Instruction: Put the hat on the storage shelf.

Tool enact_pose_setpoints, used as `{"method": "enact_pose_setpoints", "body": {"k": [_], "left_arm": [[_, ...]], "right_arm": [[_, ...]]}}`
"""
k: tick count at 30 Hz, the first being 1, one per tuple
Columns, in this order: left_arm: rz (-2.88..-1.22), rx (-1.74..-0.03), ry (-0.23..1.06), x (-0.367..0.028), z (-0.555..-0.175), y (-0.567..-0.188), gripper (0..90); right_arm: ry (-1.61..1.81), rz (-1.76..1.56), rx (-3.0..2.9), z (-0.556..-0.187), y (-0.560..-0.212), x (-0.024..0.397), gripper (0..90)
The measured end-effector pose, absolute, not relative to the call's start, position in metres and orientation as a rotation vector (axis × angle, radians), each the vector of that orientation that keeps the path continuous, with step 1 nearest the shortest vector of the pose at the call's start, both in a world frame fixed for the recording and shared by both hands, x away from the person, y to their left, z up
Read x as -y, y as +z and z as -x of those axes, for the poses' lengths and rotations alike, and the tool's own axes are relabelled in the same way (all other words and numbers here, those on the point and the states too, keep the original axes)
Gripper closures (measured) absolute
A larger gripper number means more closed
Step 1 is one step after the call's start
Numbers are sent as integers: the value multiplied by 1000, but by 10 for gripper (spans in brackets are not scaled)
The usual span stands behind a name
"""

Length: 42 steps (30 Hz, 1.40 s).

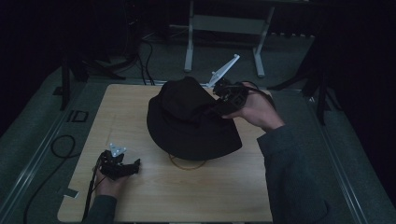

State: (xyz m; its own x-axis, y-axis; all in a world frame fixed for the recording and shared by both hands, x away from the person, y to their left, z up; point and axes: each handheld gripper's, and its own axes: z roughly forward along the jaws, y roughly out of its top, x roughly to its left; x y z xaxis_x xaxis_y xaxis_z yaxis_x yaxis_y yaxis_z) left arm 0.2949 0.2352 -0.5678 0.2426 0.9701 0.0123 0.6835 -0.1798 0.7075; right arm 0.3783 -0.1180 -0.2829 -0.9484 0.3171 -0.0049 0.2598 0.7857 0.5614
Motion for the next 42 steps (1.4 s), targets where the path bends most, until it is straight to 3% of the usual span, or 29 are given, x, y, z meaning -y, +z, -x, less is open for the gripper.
{"method": "enact_pose_setpoints", "body": {"k": [10, 17, 19, 20, 24, 42], "left_arm": [[-1945, -1499, 634, -235, -295, -568, 117], [-1942, -1499, 635, -234, -295, -568, 117], [-1942, -1499, 635, -234, -295, -568, 117], [-1942, -1499, 635, -234, -295, -568, 117], [-1943, -1499, 634, -234, -295, -568, 117], [-1942, -1499, 634, -234, -295, -568, 117]], "right_arm": [[811, -527, -2886, -385, -294, 117, 736], [843, -614, -2864, -389, -295, 125, 484], [842, -620, -2865, -389, -296, 126, 456], [825, -649, -2839, -389, -297, 127, 335], [813, -676, -2807, -389, -298, 129, 242], [836, -718, -2762, -384, -308, 150, 216]]}}
